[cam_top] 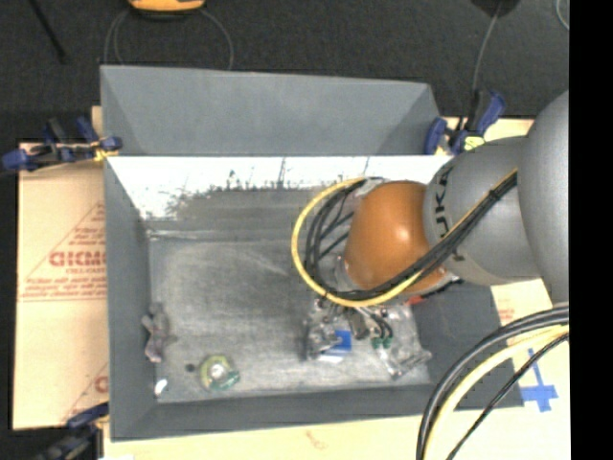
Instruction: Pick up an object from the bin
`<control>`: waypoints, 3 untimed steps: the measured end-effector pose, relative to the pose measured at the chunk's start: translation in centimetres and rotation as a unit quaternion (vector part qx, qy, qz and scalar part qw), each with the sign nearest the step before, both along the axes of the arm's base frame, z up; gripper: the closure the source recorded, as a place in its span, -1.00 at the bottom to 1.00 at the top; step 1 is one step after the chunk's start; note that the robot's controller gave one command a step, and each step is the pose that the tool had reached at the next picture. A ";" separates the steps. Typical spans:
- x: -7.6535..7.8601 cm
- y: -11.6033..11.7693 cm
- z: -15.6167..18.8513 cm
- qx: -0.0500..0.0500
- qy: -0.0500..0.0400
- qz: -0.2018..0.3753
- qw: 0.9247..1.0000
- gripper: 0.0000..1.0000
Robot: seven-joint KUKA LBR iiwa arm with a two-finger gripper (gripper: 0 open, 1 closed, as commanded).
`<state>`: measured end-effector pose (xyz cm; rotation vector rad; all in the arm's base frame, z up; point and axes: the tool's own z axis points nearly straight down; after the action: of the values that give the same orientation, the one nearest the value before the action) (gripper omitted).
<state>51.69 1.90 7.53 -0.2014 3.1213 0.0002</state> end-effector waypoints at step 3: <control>-3.3 -2.2 7.9 0.001 0.006 -0.144 0.990 -1.00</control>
Offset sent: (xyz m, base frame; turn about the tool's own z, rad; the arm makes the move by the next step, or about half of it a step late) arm 0.0073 -0.0051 0.1473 -0.0708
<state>48.39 -0.29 15.46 0.2497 3.1302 0.0004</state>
